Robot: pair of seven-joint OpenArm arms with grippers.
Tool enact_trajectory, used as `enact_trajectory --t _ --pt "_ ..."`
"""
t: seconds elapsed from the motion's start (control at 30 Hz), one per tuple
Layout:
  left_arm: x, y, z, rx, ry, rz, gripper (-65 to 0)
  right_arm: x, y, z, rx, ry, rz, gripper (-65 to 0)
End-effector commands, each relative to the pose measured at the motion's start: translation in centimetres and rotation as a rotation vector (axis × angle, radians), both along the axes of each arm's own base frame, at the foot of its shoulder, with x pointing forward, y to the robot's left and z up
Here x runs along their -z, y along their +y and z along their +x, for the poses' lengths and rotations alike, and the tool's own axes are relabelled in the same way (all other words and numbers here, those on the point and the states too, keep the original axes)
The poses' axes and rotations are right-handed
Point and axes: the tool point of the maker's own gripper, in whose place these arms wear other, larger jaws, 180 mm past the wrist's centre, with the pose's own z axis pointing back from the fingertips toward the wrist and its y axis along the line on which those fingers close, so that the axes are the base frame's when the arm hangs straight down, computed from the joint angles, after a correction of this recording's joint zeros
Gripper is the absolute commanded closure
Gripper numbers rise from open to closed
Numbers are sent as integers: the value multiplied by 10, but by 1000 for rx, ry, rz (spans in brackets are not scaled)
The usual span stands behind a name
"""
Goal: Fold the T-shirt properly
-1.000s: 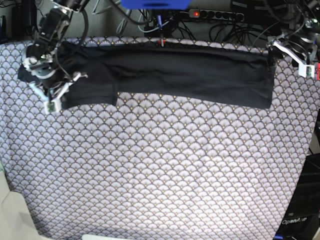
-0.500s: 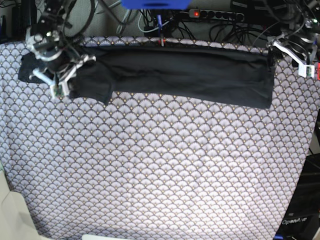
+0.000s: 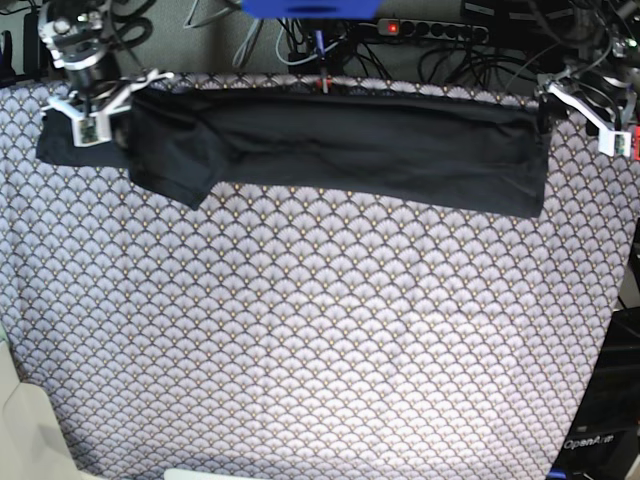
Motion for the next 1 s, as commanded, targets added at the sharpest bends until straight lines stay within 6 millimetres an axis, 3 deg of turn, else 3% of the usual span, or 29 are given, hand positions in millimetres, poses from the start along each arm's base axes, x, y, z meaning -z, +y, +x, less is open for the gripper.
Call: enact_trajectory --t 0.0,0.33,0.57,0.8,0.97 --pt "-11 3 6 14 -39 17 -520 -11 -7 2 14 -47 -8 0" --pt "-9 4 5 12 -34 14 -520 -26 -53 -5 136 -80 -66 0" --pt "-9 4 5 11 -34 13 -520 -23 -55 -10 144 -64 -68 0" --pt "-10 6 6 14 -34 19 -520 -3 -53 -18 153 -14 -33 0" --pt "-12 9 7 19 -33 30 -520 10 -38 -21 127 17 3 0"
